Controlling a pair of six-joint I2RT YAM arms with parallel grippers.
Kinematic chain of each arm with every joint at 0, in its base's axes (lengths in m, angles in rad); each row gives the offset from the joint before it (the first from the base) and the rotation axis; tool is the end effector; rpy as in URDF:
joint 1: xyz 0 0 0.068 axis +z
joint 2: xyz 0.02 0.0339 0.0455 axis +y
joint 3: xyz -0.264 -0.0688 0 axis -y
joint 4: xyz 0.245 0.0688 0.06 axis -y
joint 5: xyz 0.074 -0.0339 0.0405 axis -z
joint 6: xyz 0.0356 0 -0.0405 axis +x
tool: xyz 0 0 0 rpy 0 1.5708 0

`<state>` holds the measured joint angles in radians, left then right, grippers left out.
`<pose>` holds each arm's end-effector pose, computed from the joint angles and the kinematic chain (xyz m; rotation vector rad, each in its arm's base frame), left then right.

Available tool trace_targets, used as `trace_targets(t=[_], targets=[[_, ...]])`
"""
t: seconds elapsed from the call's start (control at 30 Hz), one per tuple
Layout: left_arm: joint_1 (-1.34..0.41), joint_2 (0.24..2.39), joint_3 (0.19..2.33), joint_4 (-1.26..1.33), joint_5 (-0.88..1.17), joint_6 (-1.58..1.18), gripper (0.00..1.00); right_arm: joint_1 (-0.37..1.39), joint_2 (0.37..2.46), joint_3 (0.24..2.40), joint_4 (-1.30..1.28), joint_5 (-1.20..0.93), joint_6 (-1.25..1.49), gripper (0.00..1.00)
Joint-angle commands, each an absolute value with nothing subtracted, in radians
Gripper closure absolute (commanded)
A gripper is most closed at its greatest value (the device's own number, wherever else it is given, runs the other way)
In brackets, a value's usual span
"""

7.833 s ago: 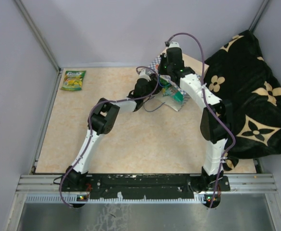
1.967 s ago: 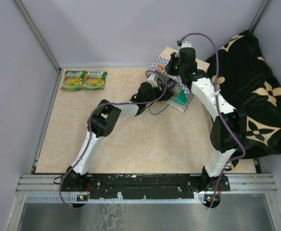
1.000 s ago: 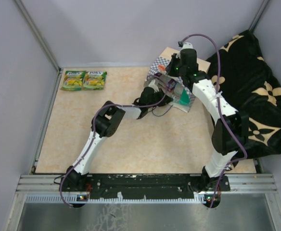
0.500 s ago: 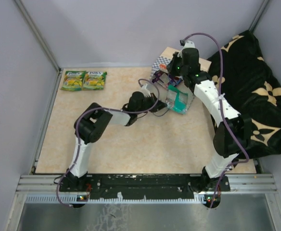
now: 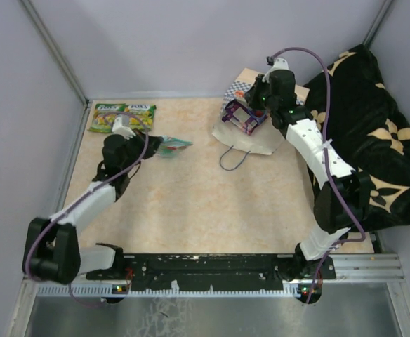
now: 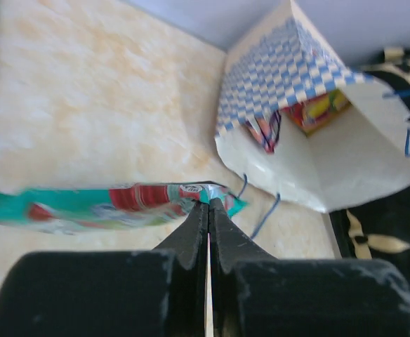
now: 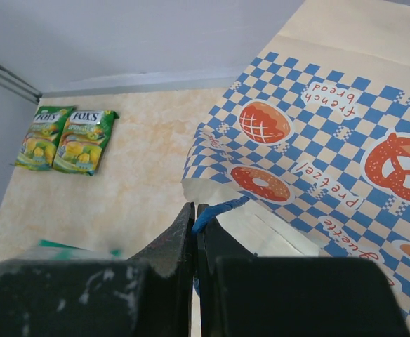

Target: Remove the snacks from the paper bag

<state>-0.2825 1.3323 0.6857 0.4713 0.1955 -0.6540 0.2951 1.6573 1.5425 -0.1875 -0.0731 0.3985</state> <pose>0.2829 -0.0893 0.2513 -0.1886 1.8116 -0.8458 0.3797 0.1181 0.3755 0.0473 1.9080 0.5427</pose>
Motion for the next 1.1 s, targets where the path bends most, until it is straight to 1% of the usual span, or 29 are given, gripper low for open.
trace_targets(t=[0.0, 0.13, 0.2, 0.33, 0.4, 0.5, 0.6, 0.73, 0.8, 0.93, 1.07], targets=[[-0.251, 1.108, 0.678, 0.267, -0.01, -0.669, 1.0, 0.287, 1.599, 1.567, -0.093, -0.097, 0.406, 1.0], [-0.245, 0.993, 0.731, 0.069, -0.197, -0.703, 1.0, 0.286, 1.598, 1.566, -0.094, -0.096, 0.403, 1.0], [-0.245, 0.953, 0.747, 0.016, -0.261, -0.663, 1.0, 0.287, 1.6, 1.562, -0.089, -0.105, 0.406, 1.0], [-0.245, 0.932, 0.745, -0.016, -0.424, -0.585, 1.0, 0.287, 1.607, 1.56, -0.075, -0.129, 0.421, 1.0], [-0.245, 0.961, 0.727, 0.043, -0.457, -0.505, 1.0, 0.287, 1.618, 1.562, -0.069, -0.149, 0.435, 1.0], [-0.245, 1.042, 0.733, 0.094, -0.464, -0.381, 1.0, 0.288, 1.629, 1.577, -0.075, -0.165, 0.44, 1.0], [-0.245, 1.172, 0.809, 0.093, -0.473, -0.242, 1.0, 0.288, 1.637, 1.59, -0.081, -0.17, 0.442, 1.0], [-0.277, 1.346, 0.967, -0.02, -0.349, -0.008, 1.0, 0.288, 1.644, 1.613, -0.09, -0.184, 0.443, 1.0], [-0.345, 1.44, 1.027, -0.1, -0.351, 0.141, 1.0, 0.288, 1.644, 1.62, -0.095, -0.187, 0.443, 1.0], [-0.529, 1.614, 1.042, -0.129, -0.521, 0.386, 1.0, 0.288, 1.643, 1.616, -0.096, -0.184, 0.442, 1.0], [-0.617, 1.729, 1.071, -0.216, -0.517, 0.462, 1.0, 0.287, 1.644, 1.613, -0.1, -0.183, 0.437, 1.0]])
